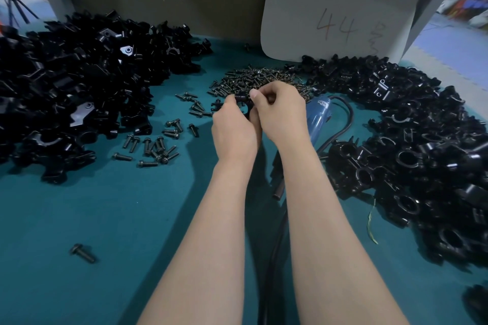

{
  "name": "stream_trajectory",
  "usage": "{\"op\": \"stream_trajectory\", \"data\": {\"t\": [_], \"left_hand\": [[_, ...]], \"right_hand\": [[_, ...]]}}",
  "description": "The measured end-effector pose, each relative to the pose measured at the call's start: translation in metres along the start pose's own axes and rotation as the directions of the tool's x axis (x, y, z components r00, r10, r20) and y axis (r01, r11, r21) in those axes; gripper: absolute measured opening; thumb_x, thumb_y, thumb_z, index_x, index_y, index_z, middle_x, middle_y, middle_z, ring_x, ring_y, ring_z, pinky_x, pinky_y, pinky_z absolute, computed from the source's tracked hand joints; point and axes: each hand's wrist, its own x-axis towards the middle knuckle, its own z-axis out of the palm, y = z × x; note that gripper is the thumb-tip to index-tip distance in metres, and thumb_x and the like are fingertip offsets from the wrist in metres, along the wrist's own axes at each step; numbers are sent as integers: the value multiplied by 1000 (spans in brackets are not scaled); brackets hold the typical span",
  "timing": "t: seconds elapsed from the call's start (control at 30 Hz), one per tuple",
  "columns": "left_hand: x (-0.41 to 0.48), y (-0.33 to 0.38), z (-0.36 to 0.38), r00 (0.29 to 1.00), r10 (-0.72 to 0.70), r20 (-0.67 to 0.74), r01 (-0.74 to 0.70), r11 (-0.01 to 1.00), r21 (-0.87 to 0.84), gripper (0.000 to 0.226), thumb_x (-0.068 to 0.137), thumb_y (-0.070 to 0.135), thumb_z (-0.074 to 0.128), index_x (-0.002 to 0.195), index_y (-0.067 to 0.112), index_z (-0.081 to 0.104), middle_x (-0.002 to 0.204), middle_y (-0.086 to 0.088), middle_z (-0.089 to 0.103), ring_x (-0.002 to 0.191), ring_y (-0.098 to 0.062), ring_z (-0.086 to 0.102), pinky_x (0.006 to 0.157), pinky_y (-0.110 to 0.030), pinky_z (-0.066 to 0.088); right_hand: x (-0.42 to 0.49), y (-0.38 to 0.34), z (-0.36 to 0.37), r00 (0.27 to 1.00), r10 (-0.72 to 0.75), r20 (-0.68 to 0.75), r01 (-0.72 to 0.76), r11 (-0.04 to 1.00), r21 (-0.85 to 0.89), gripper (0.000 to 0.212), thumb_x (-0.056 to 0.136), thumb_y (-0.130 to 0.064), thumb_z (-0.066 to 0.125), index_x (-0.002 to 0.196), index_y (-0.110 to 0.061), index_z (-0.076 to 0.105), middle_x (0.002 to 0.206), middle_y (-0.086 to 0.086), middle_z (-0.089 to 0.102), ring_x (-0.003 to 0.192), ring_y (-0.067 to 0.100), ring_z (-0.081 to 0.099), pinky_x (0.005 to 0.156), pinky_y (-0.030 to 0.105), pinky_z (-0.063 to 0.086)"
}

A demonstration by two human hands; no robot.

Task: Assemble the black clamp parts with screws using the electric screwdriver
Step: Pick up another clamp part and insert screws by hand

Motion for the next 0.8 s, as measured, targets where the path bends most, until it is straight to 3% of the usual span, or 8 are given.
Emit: {"op": "stream_trajectory", "data": {"t": [0.2, 0.33, 0.47, 0.6, 0.67, 0.73, 0.8], "left_hand": [[2, 0, -3, 1000, -7, -7, 7, 1000, 19, 28, 93, 30, 53, 104, 5, 55, 84, -6, 60, 76, -27, 55, 52, -28, 35], [3, 0, -3, 1000, 10, 3, -11, 999, 40, 34, 94, 32, 53, 113, 4, 56, 96, -11, 64, 90, -32, 62, 61, -31, 38], [5, 1, -7, 1000, 17, -16, -17, 1000, 16, 32, 95, 34, 54, 110, 6, 59, 99, -9, 66, 88, -29, 62, 65, -32, 43], [5, 0, -10, 998, -62, -12, 59, 987, -149, 15, 93, 30, 59, 95, 16, 60, 88, 3, 64, 80, -19, 60, 65, -28, 44], [8, 0, -15, 974, -222, 38, 216, 876, -431, 7, 92, 22, 62, 94, 15, 61, 88, 1, 66, 81, -18, 66, 73, -33, 55], [12, 0, -22, 924, -349, 159, 351, 605, -715, 7, 94, 13, 60, 88, 12, 56, 86, -3, 63, 76, -18, 68, 74, -28, 59], [16, -2, -26, 881, -407, 239, 409, 403, -819, 11, 94, 10, 59, 85, 12, 52, 88, -8, 63, 72, -16, 68, 70, -24, 58]], "right_hand": [[5, 3, -3, 997, 34, 65, -35, 999, 21, 2, 92, -18, 60, 92, -19, 59, 72, -13, 50, 65, -2, 46, 54, 12, 36], [3, 2, -3, 998, -33, 48, 36, 997, -71, 5, 94, -22, 57, 93, -17, 58, 74, -13, 48, 71, 3, 47, 57, 16, 32], [1, 2, 3, 996, -90, 23, 92, 989, -119, 12, 96, -28, 52, 93, -16, 56, 85, -6, 54, 82, 12, 48, 66, 19, 30], [0, 4, 6, 996, -87, -2, 87, 996, -21, 27, 98, -34, 49, 99, -11, 64, 81, -9, 56, 76, 7, 48, 60, 13, 32], [0, 7, 6, 997, -72, -37, 72, 997, -11, 25, 99, -28, 47, 105, -10, 64, 88, -6, 60, 78, 6, 48, 62, 12, 31], [-1, 10, 6, 998, -58, -20, 56, 994, -97, 22, 99, -19, 47, 112, -12, 63, 104, 2, 65, 86, 9, 50, 69, 12, 31], [-2, 11, 11, 994, -13, 107, 35, 980, -198, 24, 96, -18, 51, 117, -18, 63, 115, 4, 65, 94, 15, 56, 81, 19, 41]]}}
